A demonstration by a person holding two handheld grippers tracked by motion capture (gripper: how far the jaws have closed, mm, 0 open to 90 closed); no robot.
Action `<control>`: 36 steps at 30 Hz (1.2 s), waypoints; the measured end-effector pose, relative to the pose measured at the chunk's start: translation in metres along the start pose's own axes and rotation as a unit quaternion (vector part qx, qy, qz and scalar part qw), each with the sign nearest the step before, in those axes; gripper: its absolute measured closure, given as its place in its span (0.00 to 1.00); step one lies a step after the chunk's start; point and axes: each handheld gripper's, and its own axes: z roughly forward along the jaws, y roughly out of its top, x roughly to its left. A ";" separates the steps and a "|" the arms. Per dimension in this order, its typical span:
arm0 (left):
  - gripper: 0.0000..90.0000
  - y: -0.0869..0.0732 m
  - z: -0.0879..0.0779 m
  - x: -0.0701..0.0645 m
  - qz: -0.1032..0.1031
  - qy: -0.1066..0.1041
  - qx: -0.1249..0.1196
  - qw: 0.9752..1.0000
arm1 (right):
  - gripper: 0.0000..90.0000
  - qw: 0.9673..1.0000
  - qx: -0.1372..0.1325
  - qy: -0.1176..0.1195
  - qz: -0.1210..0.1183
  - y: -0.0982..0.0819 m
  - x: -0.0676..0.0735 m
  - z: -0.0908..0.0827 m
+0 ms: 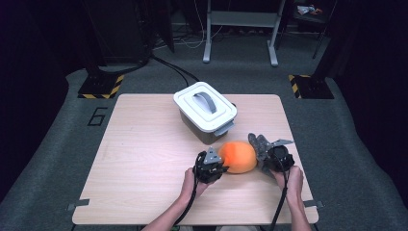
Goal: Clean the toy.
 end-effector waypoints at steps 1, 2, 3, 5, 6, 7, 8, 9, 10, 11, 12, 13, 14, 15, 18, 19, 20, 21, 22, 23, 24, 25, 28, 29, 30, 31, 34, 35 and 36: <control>0.90 0.000 0.000 0.000 0.000 0.000 0.002 1.000 | 0.80 1.000 -0.012 -0.002 -0.005 0.002 -0.001 -0.007; 0.90 0.000 0.000 0.001 -0.001 -0.001 0.000 1.000 | 0.80 1.000 -0.020 -0.004 -0.005 0.003 0.000 -0.014; 0.90 0.000 0.000 0.000 -0.001 0.000 0.000 1.000 | 0.80 1.000 -0.029 -0.005 -0.009 0.005 0.001 -0.020; 0.90 0.001 0.000 0.000 0.001 -0.001 0.002 1.000 | 0.80 0.999 -0.042 -0.002 -0.015 0.008 0.004 -0.031; 0.90 0.001 0.000 -0.001 0.001 -0.002 0.001 1.000 | 0.80 0.999 -0.051 -0.003 -0.019 0.010 0.007 -0.037; 0.90 0.001 0.001 -0.001 0.002 -0.003 0.001 1.000 | 0.80 0.998 -0.060 -0.002 -0.027 0.013 0.010 -0.042; 0.89 0.002 0.001 -0.002 0.005 -0.002 0.001 1.000 | 0.80 0.997 -0.067 0.003 -0.034 0.015 0.014 -0.048; 0.89 0.002 0.002 -0.002 0.004 -0.002 -0.001 1.000 | 0.80 0.996 -0.076 0.006 -0.039 0.018 0.019 -0.052; 0.89 0.002 0.002 -0.002 0.004 -0.004 0.001 1.000 | 0.80 0.996 -0.078 0.008 -0.047 0.020 0.024 -0.056; 0.89 0.003 0.002 -0.002 0.005 -0.003 0.001 1.000 | 0.80 0.995 -0.082 0.012 -0.054 0.023 0.029 -0.058; 0.89 0.003 0.002 -0.002 0.004 -0.005 0.001 1.000 | 0.80 0.994 -0.085 0.022 -0.061 0.025 0.034 -0.060; 0.89 0.003 0.002 -0.002 0.005 -0.006 0.002 1.000 | 0.80 0.994 -0.085 0.025 -0.068 0.027 0.040 -0.061; 0.89 0.003 0.002 -0.003 0.007 -0.004 0.002 1.000 | 0.80 0.993 -0.086 0.027 -0.078 0.029 0.045 -0.061; 0.89 0.003 0.002 -0.003 0.006 -0.007 0.003 1.000 | 0.80 0.992 -0.088 0.037 -0.085 0.030 0.050 -0.061; 0.89 0.004 0.003 -0.005 0.008 -0.008 0.007 1.000 | 0.80 0.989 -0.084 0.044 -0.113 0.034 0.066 -0.055; 0.89 0.003 0.003 -0.005 0.008 -0.007 0.009 1.000 | 0.80 0.989 -0.079 0.040 -0.116 0.034 0.069 -0.054; 0.89 0.003 0.003 -0.004 0.007 -0.007 0.009 1.000 | 0.80 0.989 -0.079 0.038 -0.119 0.035 0.070 -0.052; 0.89 0.003 0.002 -0.003 0.009 -0.007 0.009 1.000 | 0.80 0.989 -0.078 0.039 -0.118 0.035 0.070 -0.051; 0.89 0.003 0.002 -0.002 0.008 -0.007 0.010 1.000 | 0.80 0.989 -0.078 0.041 -0.116 0.034 0.068 -0.051; 0.89 0.003 0.002 -0.002 0.009 -0.007 0.011 1.000 | 0.80 0.990 -0.077 0.038 -0.112 0.034 0.068 -0.051; 0.89 0.003 0.002 -0.002 0.009 -0.008 0.009 1.000 | 0.80 0.990 -0.077 0.039 -0.109 0.034 0.067 -0.050; 0.89 0.003 0.003 -0.003 0.008 -0.008 0.008 1.000 | 0.80 0.990 -0.077 0.038 -0.110 0.033 0.065 -0.049; 0.89 0.003 0.003 -0.003 0.008 -0.008 0.007 1.000 | 0.80 0.992 -0.072 0.038 -0.099 0.032 0.060 -0.048; 0.89 0.004 0.004 -0.003 0.008 -0.009 0.008 1.000 | 0.80 0.992 -0.071 0.030 -0.096 0.031 0.058 -0.048; 0.89 0.003 0.003 -0.003 0.006 -0.010 0.007 1.000 | 0.80 0.993 -0.070 0.030 -0.094 0.030 0.054 -0.046; 0.89 0.003 0.003 -0.002 0.006 -0.011 0.008 1.000 | 0.80 0.993 -0.069 0.030 -0.086 0.029 0.051 -0.045; 0.89 0.003 0.003 -0.002 0.004 -0.010 0.007 1.000 | 0.80 0.995 -0.065 0.025 -0.074 0.025 0.043 -0.041; 0.89 0.003 0.003 -0.002 0.005 -0.009 0.007 1.000 | 0.80 0.996 -0.062 0.020 -0.068 0.024 0.040 -0.040; 0.89 0.003 0.003 -0.002 0.004 -0.011 0.007 1.000 | 0.80 0.996 -0.059 0.019 -0.067 0.023 0.038 -0.039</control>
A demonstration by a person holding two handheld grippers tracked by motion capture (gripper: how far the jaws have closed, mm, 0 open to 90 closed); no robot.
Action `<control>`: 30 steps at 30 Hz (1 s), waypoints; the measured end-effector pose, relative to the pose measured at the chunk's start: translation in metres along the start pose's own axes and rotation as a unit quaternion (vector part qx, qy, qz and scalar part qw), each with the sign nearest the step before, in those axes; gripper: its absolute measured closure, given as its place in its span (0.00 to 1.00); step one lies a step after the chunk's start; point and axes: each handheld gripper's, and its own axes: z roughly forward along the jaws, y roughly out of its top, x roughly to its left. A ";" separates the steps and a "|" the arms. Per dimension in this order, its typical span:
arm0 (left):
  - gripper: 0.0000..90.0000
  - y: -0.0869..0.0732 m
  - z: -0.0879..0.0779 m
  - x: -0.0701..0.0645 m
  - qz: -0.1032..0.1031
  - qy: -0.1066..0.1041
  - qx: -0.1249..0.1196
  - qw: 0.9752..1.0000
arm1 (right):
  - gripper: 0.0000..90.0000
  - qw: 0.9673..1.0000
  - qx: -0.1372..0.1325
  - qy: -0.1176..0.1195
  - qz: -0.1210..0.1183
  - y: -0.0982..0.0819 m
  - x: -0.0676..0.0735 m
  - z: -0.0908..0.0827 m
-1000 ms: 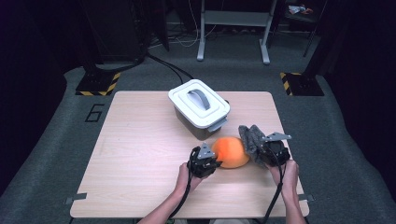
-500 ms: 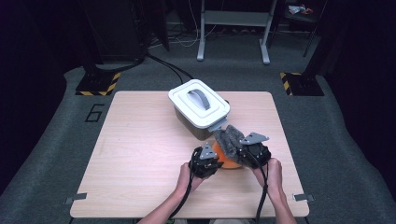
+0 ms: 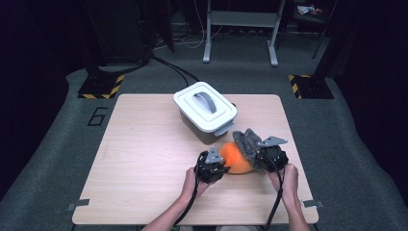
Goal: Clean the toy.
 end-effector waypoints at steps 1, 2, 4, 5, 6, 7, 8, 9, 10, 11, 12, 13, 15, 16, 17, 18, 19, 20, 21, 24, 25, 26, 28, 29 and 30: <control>0.89 0.000 0.000 0.000 0.000 0.000 0.000 1.000 | 0.80 1.000 0.000 0.000 0.006 -0.002 -0.002 0.002; 0.89 0.000 0.000 0.000 0.001 0.000 0.001 1.000 | 0.80 1.000 0.006 -0.002 0.009 -0.004 -0.005 0.002; 0.90 0.000 0.000 0.000 0.001 0.000 0.001 1.000 | 0.80 1.000 0.012 -0.007 0.018 -0.008 -0.010 0.006; 0.89 0.000 0.000 0.001 0.001 0.001 0.001 1.000 | 0.80 1.000 0.017 -0.009 0.022 -0.010 -0.012 0.008; 0.89 0.000 0.000 0.001 0.001 0.000 0.001 1.000 | 0.80 1.000 0.018 -0.009 0.024 -0.012 -0.014 0.010; 0.90 0.000 0.000 0.001 0.000 0.000 0.001 1.000 | 0.80 0.999 0.022 -0.011 0.029 -0.014 -0.016 0.012; 0.89 0.000 0.000 0.001 0.001 0.001 0.001 1.000 | 0.80 0.999 0.025 -0.010 0.030 -0.016 -0.018 0.014; 0.89 0.000 0.000 0.001 0.001 0.000 0.001 1.000 | 0.80 0.999 0.028 -0.011 0.035 -0.018 -0.020 0.016; 0.89 0.000 0.000 0.001 0.001 0.000 0.001 1.000 | 0.80 0.999 0.030 -0.010 0.033 -0.019 -0.021 0.018; 0.89 0.000 0.000 0.000 0.001 0.001 0.001 1.000 | 0.80 0.999 0.032 -0.009 0.036 -0.021 -0.022 0.020; 0.89 0.000 0.000 0.000 0.001 0.001 0.001 1.000 | 0.80 0.998 0.038 -0.010 0.041 -0.022 -0.022 0.021; 0.89 0.000 0.000 0.001 0.000 0.000 0.001 1.000 | 0.80 0.998 0.039 -0.009 0.042 -0.023 -0.024 0.023; 0.89 0.000 0.000 0.001 0.000 0.001 0.001 1.000 | 0.80 0.998 0.047 -0.009 0.047 -0.026 -0.026 0.028; 0.89 0.000 0.000 0.001 0.000 0.000 0.001 1.000 | 0.80 0.998 0.051 -0.011 0.047 -0.028 -0.027 0.031; 0.89 0.000 0.000 0.001 0.001 0.000 0.001 1.000 | 0.80 0.997 0.055 -0.011 0.047 -0.030 -0.028 0.034; 0.89 0.000 0.000 0.001 0.000 0.001 0.001 1.000 | 0.80 0.997 0.059 -0.009 0.049 -0.032 -0.029 0.038; 0.89 0.000 0.000 0.001 0.001 0.000 0.001 1.000 | 0.80 0.997 0.063 -0.010 0.049 -0.034 -0.029 0.040; 0.89 0.000 0.000 0.001 0.001 0.000 0.001 1.000 | 0.80 0.997 0.066 -0.010 0.049 -0.036 -0.030 0.043; 0.89 0.000 0.000 0.001 0.001 0.001 0.001 1.000 | 0.80 0.996 0.069 -0.011 0.053 -0.037 -0.029 0.045; 0.90 0.001 0.000 0.000 0.001 0.001 0.001 1.000 | 0.80 0.996 0.068 -0.013 0.051 -0.039 -0.031 0.046; 0.89 0.001 0.000 0.001 0.001 0.002 0.000 1.000 | 0.80 0.996 0.069 -0.015 0.052 -0.038 -0.031 0.044; 0.89 0.001 0.000 0.001 0.000 0.003 0.000 1.000 | 0.80 0.996 0.066 -0.016 0.052 -0.037 -0.032 0.042; 0.89 0.000 -0.001 0.002 -0.002 0.003 0.000 1.000 | 0.80 0.997 0.059 -0.025 0.049 -0.033 -0.032 0.034; 0.89 0.000 -0.001 0.003 -0.002 0.004 0.000 1.000 | 0.80 0.997 0.052 -0.027 0.053 -0.031 -0.032 0.030; 0.89 0.000 -0.002 0.003 -0.002 0.004 0.001 1.000 | 0.80 0.997 0.046 -0.032 0.051 -0.028 -0.031 0.023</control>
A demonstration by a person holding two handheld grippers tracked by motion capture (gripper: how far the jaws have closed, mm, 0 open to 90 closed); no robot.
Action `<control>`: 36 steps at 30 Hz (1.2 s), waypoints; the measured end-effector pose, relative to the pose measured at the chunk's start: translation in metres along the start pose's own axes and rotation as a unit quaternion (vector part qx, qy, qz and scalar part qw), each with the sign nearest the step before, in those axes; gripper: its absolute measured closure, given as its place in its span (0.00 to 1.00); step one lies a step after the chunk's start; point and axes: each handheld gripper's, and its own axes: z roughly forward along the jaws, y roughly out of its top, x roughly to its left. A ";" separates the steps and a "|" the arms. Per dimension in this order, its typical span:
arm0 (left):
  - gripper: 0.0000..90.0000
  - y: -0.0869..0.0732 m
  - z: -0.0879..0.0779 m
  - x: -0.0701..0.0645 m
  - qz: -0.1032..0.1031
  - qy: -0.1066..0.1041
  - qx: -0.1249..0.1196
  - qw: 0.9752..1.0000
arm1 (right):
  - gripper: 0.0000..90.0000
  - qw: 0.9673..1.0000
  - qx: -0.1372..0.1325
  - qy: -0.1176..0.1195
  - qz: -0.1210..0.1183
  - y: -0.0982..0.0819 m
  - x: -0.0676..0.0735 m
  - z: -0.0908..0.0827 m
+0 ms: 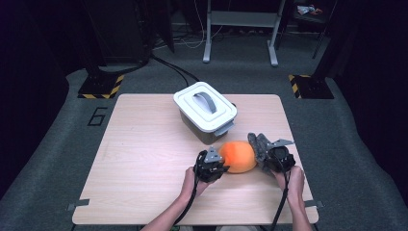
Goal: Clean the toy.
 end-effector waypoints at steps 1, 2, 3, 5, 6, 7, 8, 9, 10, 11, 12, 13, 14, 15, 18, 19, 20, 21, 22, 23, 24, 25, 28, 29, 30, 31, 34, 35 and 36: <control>0.89 0.000 0.000 0.000 0.000 -0.001 0.000 1.000 | 0.80 1.000 -0.005 0.000 0.000 0.001 0.001 -0.004; 0.89 0.000 0.000 0.000 0.000 -0.001 0.001 1.000 | 0.80 1.000 -0.016 0.000 -0.001 0.003 0.001 -0.009; 0.89 0.000 0.000 0.000 0.002 -0.001 0.001 1.000 | 0.80 1.000 -0.019 0.000 -0.005 0.005 0.003 -0.015; 0.89 0.000 0.000 -0.001 0.001 -0.001 -0.001 1.000 | 0.80 0.999 -0.041 0.003 -0.014 0.010 0.009 -0.025; 0.89 0.000 0.001 -0.001 0.001 -0.002 -0.001 1.000 | 0.80 0.999 -0.044 0.006 -0.018 0.012 0.011 -0.029; 0.89 0.000 0.001 -0.001 0.001 -0.001 -0.001 1.000 | 0.80 0.998 -0.054 0.006 -0.028 0.016 0.016 -0.034; 0.89 0.000 0.001 -0.001 0.001 -0.002 -0.002 1.000 | 0.80 0.998 -0.058 0.010 -0.035 0.018 0.019 -0.036; 0.89 0.000 0.001 -0.001 0.001 -0.002 -0.002 1.000 | 0.80 0.997 -0.065 0.017 -0.039 0.021 0.025 -0.040; 0.89 0.000 0.001 -0.001 0.001 -0.002 -0.001 1.000 | 0.80 0.996 -0.069 0.022 -0.044 0.022 0.029 -0.042; 0.89 0.000 0.001 -0.001 0.001 -0.002 -0.001 1.000 | 0.80 0.996 -0.069 0.022 -0.053 0.025 0.034 -0.044; 0.89 0.000 0.001 -0.001 0.001 -0.002 -0.001 1.000 | 0.80 0.995 -0.071 0.026 -0.060 0.027 0.039 -0.045; 0.89 -0.001 0.001 -0.001 0.001 -0.002 -0.001 1.000 | 0.80 0.994 -0.073 0.034 -0.067 0.028 0.043 -0.045; 0.89 -0.001 0.001 -0.001 0.001 -0.001 -0.001 1.000 | 0.80 0.994 -0.076 0.034 -0.072 0.030 0.048 -0.045; 0.89 -0.001 0.001 -0.001 0.001 0.000 0.000 1.000 | 0.80 0.993 -0.073 0.037 -0.081 0.031 0.053 -0.045; 0.89 -0.002 0.000 0.001 -0.003 0.000 0.000 1.000 | 0.79 0.993 -0.068 0.035 -0.093 0.035 0.060 -0.040; 0.89 -0.002 0.000 0.002 -0.003 0.001 -0.001 1.000 | 0.80 0.993 -0.067 0.036 -0.089 0.035 0.060 -0.039; 0.89 -0.002 0.000 0.002 -0.004 0.000 -0.001 1.000 | 0.80 0.993 -0.065 0.038 -0.088 0.035 0.059 -0.037; 0.89 -0.002 0.000 0.002 -0.003 0.002 -0.002 1.000 | 0.80 0.993 -0.065 0.037 -0.088 0.035 0.059 -0.036; 0.89 -0.002 0.000 0.002 -0.003 0.002 -0.002 1.000 | 0.80 0.994 -0.064 0.038 -0.086 0.035 0.059 -0.035; 0.88 -0.003 0.001 0.001 -0.002 0.002 -0.002 1.000 | 0.80 0.994 -0.063 0.038 -0.085 0.035 0.058 -0.034; 0.87 -0.003 0.001 0.001 -0.002 0.003 -0.003 1.000 | 0.80 0.994 -0.062 0.038 -0.084 0.034 0.058 -0.033; 0.85 -0.003 0.001 0.001 -0.001 0.006 -0.004 1.000 | 0.80 0.994 -0.063 0.040 -0.081 0.034 0.057 -0.032; 0.71 -0.004 0.001 0.001 0.003 0.017 -0.003 1.000 | 0.80 0.994 -0.064 0.047 -0.074 0.034 0.054 -0.031; 0.66 -0.005 0.001 0.000 0.005 0.023 -0.003 1.000 | 0.80 0.994 -0.064 0.049 -0.071 0.034 0.053 -0.030; 0.62 -0.005 0.002 0.000 0.011 0.031 0.002 0.999 | 0.80 0.994 -0.066 0.052 -0.075 0.034 0.051 -0.030; 0.57 -0.006 0.002 -0.001 0.020 0.043 0.009 0.999 | 0.80 0.994 -0.064 0.053 -0.066 0.034 0.052 -0.030; 0.49 -0.007 0.004 -0.002 0.027 0.059 0.011 0.998 | 0.80 0.994 -0.064 0.053 -0.067 0.034 0.052 -0.030; 0.49 -0.007 0.005 -0.003 0.033 0.072 0.013 0.997 | 0.80 0.994 -0.064 0.053 -0.069 0.034 0.051 -0.030; 0.48 -0.007 0.005 -0.004 0.033 0.076 0.005 0.997 | 0.80 0.994 -0.065 0.054 -0.067 0.034 0.051 -0.030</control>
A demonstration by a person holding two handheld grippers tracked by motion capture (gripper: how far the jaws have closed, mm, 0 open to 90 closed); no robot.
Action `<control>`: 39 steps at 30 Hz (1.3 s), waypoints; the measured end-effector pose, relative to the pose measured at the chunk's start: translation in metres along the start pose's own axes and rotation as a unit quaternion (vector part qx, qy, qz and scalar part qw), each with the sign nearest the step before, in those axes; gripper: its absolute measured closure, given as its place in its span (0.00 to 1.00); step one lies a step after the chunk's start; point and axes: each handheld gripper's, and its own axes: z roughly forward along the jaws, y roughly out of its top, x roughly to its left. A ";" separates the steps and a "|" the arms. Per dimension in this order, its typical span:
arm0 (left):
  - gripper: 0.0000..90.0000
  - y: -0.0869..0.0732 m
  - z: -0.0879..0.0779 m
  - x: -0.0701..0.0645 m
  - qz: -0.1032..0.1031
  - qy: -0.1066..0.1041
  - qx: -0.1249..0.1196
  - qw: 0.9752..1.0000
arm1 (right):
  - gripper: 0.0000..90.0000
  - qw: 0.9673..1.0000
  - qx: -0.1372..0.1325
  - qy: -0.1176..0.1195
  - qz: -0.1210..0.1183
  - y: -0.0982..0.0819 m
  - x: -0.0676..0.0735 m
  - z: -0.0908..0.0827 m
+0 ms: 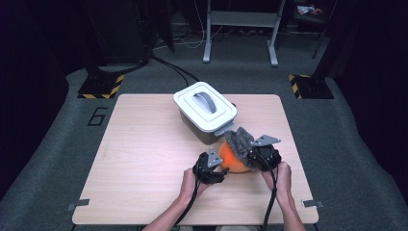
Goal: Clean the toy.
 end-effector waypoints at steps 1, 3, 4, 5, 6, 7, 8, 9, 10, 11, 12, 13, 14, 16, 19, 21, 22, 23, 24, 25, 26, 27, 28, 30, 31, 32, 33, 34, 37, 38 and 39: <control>0.48 0.001 0.000 -0.001 0.006 0.004 0.002 1.000 | 0.80 1.000 -0.001 0.000 -0.002 0.000 0.000 0.000; 0.50 0.002 0.002 -0.004 0.017 0.013 0.000 1.000 | 0.80 1.000 0.000 -0.002 0.005 0.000 0.000 0.000; 0.51 0.002 0.003 -0.005 0.020 0.015 -0.003 1.000 | 0.80 1.000 0.000 -0.002 0.003 0.000 0.000 0.000; 0.56 0.002 0.003 -0.005 0.021 0.014 -0.005 1.000 | 0.80 1.000 0.000 -0.001 0.000 0.000 0.000 0.000; 0.61 0.003 0.004 -0.005 0.021 0.016 -0.008 1.000 | 0.80 1.000 -0.002 -0.004 0.004 0.000 0.001 0.000; 0.67 0.003 0.004 -0.006 0.022 0.013 -0.008 1.000 | 0.80 1.000 -0.003 -0.004 -0.001 0.000 0.000 0.000; 0.71 0.003 0.004 -0.006 0.022 0.010 -0.010 1.000 | 0.80 1.000 -0.003 -0.003 0.001 -0.001 -0.001 -0.001; 0.75 0.004 0.004 -0.007 0.020 0.010 -0.010 1.000 | 0.80 1.000 -0.005 -0.005 0.004 -0.001 0.000 -0.002; 0.79 0.004 0.004 -0.007 0.021 0.010 -0.008 1.000 | 0.80 1.000 -0.006 -0.006 -0.002 -0.002 -0.001 -0.002; 0.82 0.005 0.003 -0.007 0.016 0.007 -0.009 1.000 | 0.80 1.000 -0.007 -0.006 0.003 -0.002 -0.001 -0.004; 0.83 0.006 0.002 -0.006 0.015 0.003 -0.007 1.000 | 0.80 1.000 -0.012 -0.008 0.000 -0.003 -0.001 -0.006; 0.84 0.007 0.002 -0.006 0.010 0.001 -0.009 1.000 | 0.79 1.000 -0.014 -0.009 0.002 -0.003 0.000 -0.008; 0.85 0.007 0.001 -0.005 0.002 -0.005 -0.007 1.000 | 0.79 1.000 -0.014 -0.011 0.004 -0.003 0.000 -0.011; 0.86 0.009 -0.001 -0.003 -0.015 -0.014 -0.010 1.000 | 0.80 1.000 -0.022 -0.006 0.000 -0.002 0.000 -0.016; 0.86 0.013 -0.003 -0.002 -0.029 -0.022 -0.009 0.999 | 0.79 0.999 -0.033 -0.003 -0.010 0.000 0.005 -0.022; 0.86 0.016 -0.005 -0.002 -0.037 -0.029 -0.011 0.999 | 0.79 0.999 -0.039 0.007 -0.017 0.002 0.009 -0.025; 0.87 0.017 -0.006 -0.003 -0.037 -0.035 -0.009 0.999 | 0.79 0.999 -0.040 0.010 -0.022 0.004 0.011 -0.026; 0.87 0.018 -0.007 -0.004 -0.038 -0.037 -0.012 0.999 | 0.80 0.999 -0.041 0.010 -0.029 0.005 0.014 -0.027; 0.87 0.019 -0.007 -0.004 -0.036 -0.038 -0.011 0.999 | 0.80 0.999 -0.044 0.012 -0.025 0.006 0.016 -0.026; 0.87 0.020 -0.007 -0.005 -0.040 -0.037 -0.012 0.998 | 0.79 0.999 -0.040 0.014 -0.031 0.007 0.017 -0.025; 0.87 0.020 -0.008 -0.005 -0.042 -0.039 -0.010 0.998 | 0.80 0.999 -0.037 0.010 -0.036 0.008 0.019 -0.023; 0.87 0.020 -0.007 -0.005 -0.041 -0.036 -0.008 0.998 | 0.80 0.998 -0.036 0.007 -0.042 0.009 0.021 -0.020; 0.87 0.019 -0.006 -0.004 -0.042 -0.037 -0.008 0.998 | 0.80 0.999 -0.029 0.002 -0.037 0.009 0.022 -0.018; 0.87 0.018 -0.006 -0.001 -0.048 -0.038 -0.004 0.998 | 0.80 0.999 -0.029 0.002 -0.040 0.008 0.021 -0.015; 0.87 0.018 -0.005 0.000 -0.049 -0.040 -0.002 0.998 | 0.80 0.999 -0.028 -0.002 -0.036 0.008 0.022 -0.014; 0.86 0.018 -0.005 0.000 -0.050 -0.040 -0.001 0.998 | 0.80 0.999 -0.027 -0.002 -0.037 0.008 0.021 -0.013; 0.86 0.018 -0.004 0.001 -0.052 -0.038 -0.003 0.998 | 0.80 0.999 -0.027 0.000 -0.036 0.008 0.020 -0.013; 0.86 0.018 -0.004 0.001 -0.056 -0.039 -0.004 0.998 | 0.80 0.999 -0.025 -0.002 -0.034 0.008 0.019 -0.012; 0.86 0.017 -0.004 0.003 -0.062 -0.043 -0.002 0.997 | 0.80 0.999 -0.023 -0.004 -0.024 0.005 0.013 -0.012; 0.86 0.016 -0.004 0.003 -0.064 -0.041 -0.003 0.997 | 0.80 1.000 -0.022 -0.007 -0.021 0.003 0.010 -0.011; 0.86 0.016 -0.004 0.003 -0.065 -0.042 -0.003 0.997 | 0.80 1.000 -0.021 -0.005 -0.019 0.001 0.006 -0.011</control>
